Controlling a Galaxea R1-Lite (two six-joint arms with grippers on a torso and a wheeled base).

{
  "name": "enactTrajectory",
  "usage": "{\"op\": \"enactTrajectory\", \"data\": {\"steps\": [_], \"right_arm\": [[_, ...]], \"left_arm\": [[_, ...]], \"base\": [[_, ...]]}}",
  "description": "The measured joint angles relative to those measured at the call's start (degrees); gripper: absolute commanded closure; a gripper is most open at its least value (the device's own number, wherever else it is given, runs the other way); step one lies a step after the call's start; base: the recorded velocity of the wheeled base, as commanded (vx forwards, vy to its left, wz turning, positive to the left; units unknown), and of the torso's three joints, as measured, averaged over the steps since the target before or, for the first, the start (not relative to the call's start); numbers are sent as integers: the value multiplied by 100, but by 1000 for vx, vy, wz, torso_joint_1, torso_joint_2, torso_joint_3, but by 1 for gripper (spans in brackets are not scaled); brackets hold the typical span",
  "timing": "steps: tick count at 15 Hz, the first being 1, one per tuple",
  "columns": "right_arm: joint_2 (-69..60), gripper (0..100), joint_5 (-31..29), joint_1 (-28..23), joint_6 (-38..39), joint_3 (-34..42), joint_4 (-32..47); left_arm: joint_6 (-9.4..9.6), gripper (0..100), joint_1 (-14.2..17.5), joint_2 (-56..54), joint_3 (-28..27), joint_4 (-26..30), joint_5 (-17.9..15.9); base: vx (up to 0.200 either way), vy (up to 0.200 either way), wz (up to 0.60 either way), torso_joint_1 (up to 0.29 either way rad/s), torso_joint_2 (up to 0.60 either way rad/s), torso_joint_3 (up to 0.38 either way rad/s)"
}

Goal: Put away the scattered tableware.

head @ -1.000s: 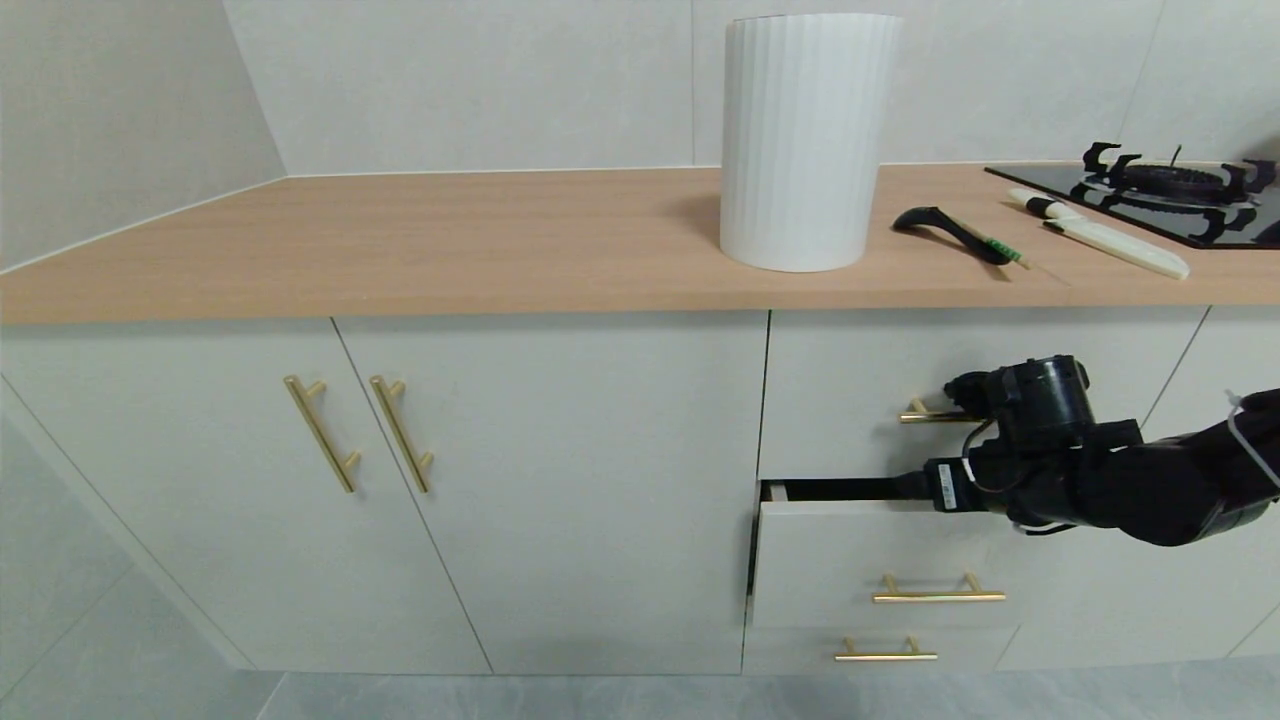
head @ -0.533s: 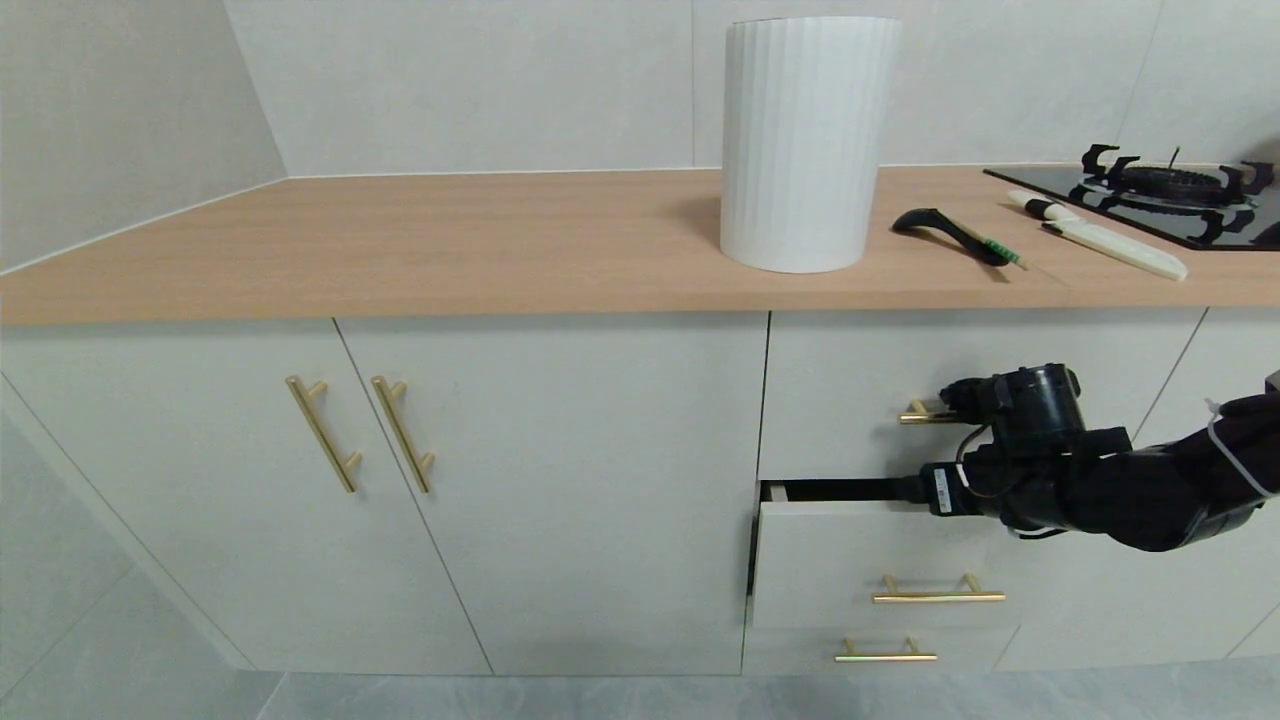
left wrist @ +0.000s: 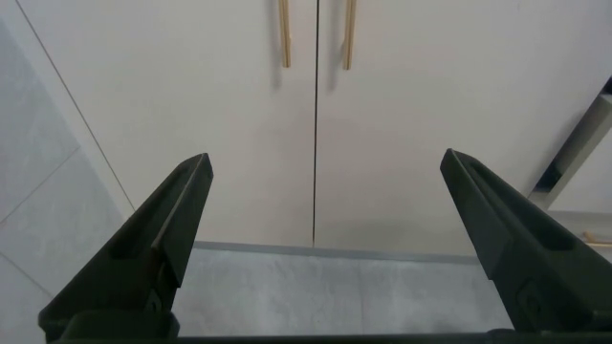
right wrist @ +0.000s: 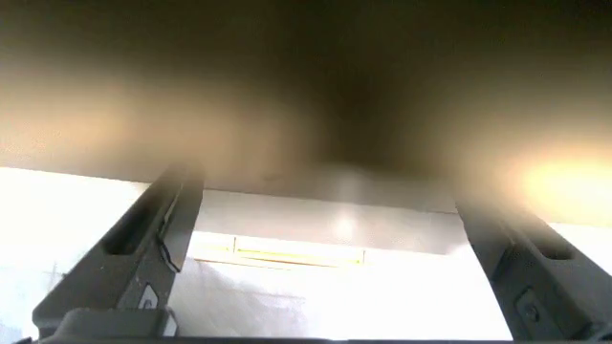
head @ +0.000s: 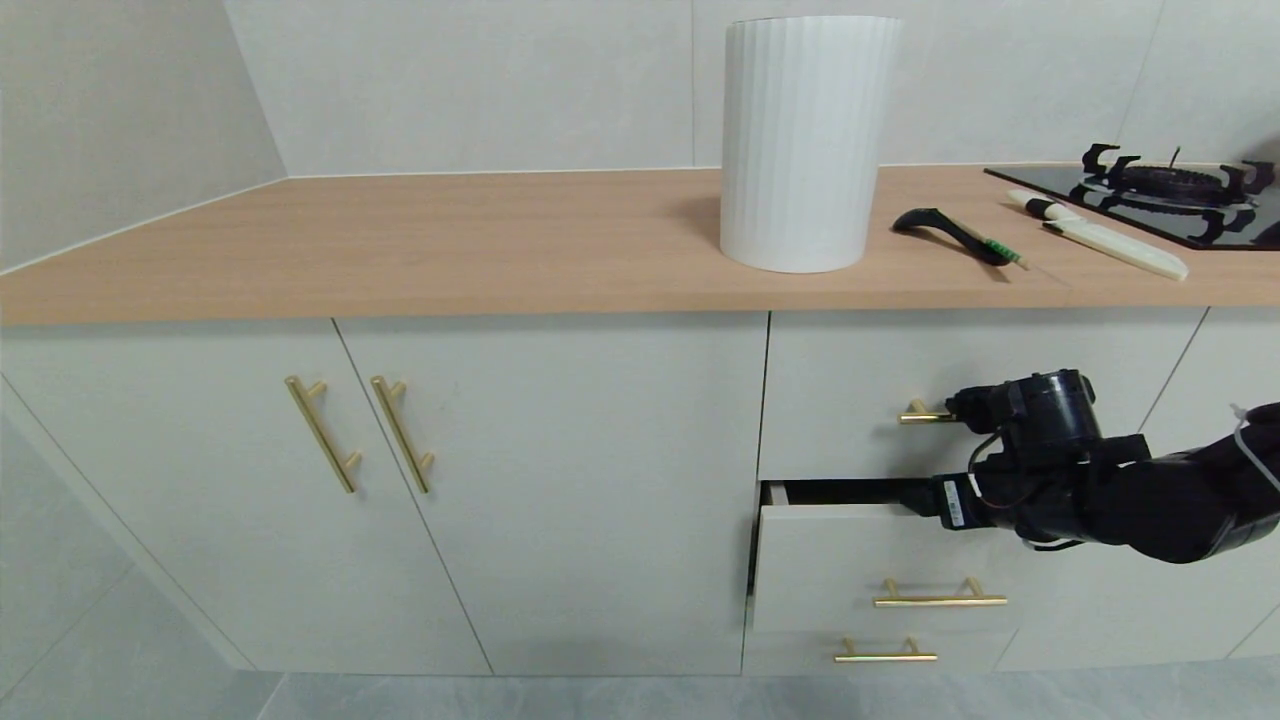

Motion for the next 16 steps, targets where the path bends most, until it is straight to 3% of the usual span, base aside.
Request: {"op": "enactTrajectory", "data": {"steps": [6,16], "right_arm": [[-194,0,0,44,-174,155,386],[-1025,0,2,343,-95,1376,396]], "left_arm": [[2,0,0,0,5,0,0],[2,0,0,0,0,0,0]], "base": [[0,0,0,0,0,0],[0,0,0,0,0,0]]}}
